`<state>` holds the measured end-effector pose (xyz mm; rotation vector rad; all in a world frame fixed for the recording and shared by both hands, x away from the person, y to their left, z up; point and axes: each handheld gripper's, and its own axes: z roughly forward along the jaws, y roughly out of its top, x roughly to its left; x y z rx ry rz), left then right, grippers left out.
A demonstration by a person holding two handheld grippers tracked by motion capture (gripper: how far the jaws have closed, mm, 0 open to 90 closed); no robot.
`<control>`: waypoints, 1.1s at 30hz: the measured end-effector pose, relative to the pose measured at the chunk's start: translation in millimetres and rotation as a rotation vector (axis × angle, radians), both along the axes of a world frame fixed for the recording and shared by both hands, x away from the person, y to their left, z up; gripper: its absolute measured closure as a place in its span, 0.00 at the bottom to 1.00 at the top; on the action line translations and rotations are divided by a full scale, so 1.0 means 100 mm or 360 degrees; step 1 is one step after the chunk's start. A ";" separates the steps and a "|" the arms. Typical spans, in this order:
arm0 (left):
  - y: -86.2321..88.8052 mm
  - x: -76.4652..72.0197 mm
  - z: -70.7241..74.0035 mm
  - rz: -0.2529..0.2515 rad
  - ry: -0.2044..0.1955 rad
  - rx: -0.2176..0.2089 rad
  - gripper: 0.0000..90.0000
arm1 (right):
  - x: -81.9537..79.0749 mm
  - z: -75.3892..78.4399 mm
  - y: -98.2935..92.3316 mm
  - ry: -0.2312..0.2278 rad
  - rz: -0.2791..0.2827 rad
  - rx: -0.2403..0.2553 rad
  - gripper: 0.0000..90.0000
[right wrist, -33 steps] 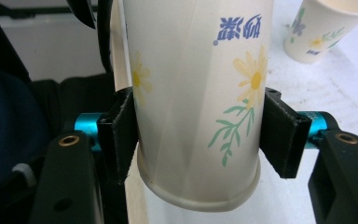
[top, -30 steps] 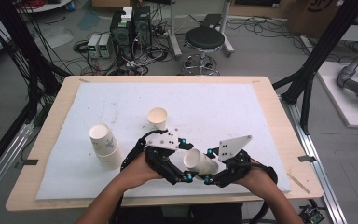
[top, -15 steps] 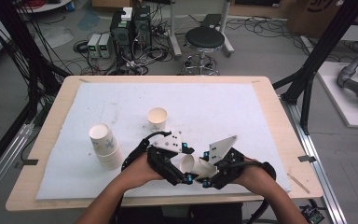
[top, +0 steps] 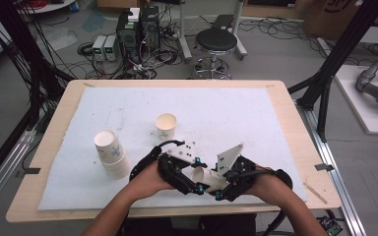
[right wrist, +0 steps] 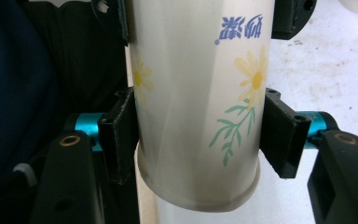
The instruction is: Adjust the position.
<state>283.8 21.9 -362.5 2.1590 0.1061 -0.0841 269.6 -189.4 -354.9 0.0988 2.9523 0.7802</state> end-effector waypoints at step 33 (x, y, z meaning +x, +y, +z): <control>0.36 -0.06 -0.12 0.0189 -0.0008 -0.0506 0.41 | -0.16 -0.11 -0.64 -0.0018 -0.0350 0.0988 0.23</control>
